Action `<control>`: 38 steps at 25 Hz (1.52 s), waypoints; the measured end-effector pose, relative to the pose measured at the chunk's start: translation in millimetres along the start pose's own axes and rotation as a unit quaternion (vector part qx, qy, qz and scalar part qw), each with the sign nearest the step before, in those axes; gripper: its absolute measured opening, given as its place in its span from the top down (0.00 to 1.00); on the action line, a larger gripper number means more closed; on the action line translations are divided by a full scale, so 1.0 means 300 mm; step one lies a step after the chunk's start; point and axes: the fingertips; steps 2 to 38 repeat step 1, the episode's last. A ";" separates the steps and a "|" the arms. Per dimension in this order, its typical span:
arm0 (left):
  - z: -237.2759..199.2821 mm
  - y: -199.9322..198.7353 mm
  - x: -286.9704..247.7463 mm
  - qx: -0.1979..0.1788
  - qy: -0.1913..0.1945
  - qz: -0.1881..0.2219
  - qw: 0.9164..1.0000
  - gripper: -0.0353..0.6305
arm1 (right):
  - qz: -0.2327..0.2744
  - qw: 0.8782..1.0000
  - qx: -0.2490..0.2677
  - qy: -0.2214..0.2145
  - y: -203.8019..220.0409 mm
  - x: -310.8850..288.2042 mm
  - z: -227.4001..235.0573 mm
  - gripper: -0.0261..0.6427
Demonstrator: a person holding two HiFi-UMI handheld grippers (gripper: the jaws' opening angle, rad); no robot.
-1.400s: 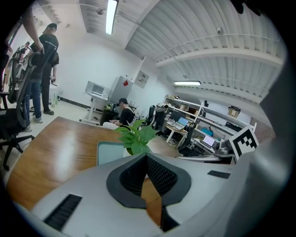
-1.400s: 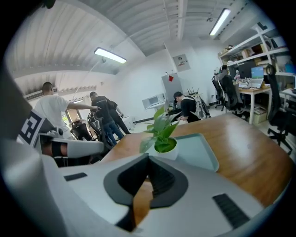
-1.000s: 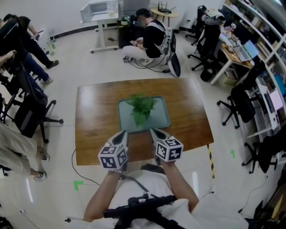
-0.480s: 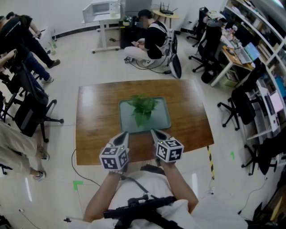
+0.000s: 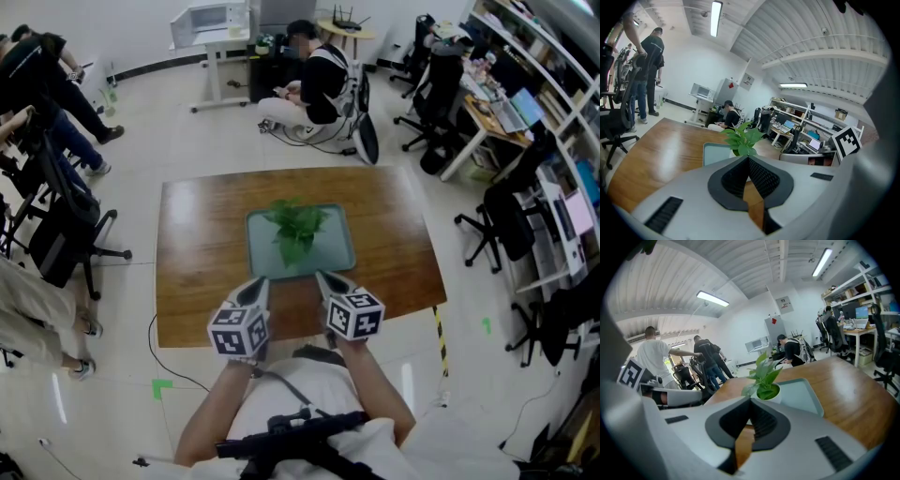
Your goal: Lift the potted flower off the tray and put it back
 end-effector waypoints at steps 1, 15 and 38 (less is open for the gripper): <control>0.002 -0.002 -0.002 0.000 0.000 0.000 1.000 0.95 | 0.000 1.000 0.000 0.000 -0.003 0.000 0.002 0.96; 0.002 -0.002 -0.002 0.000 0.000 0.000 1.000 0.95 | 0.000 1.000 0.000 0.000 -0.003 0.000 0.002 0.96; 0.002 -0.002 -0.002 0.000 0.000 0.000 1.000 0.95 | 0.000 1.000 0.000 0.000 -0.003 0.000 0.002 0.96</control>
Point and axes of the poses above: the fingertips, and each gripper's own axes: x backward along the fingers, z to its right, y out of its underside, and after that the axes turned 1 degree about y, right-handed
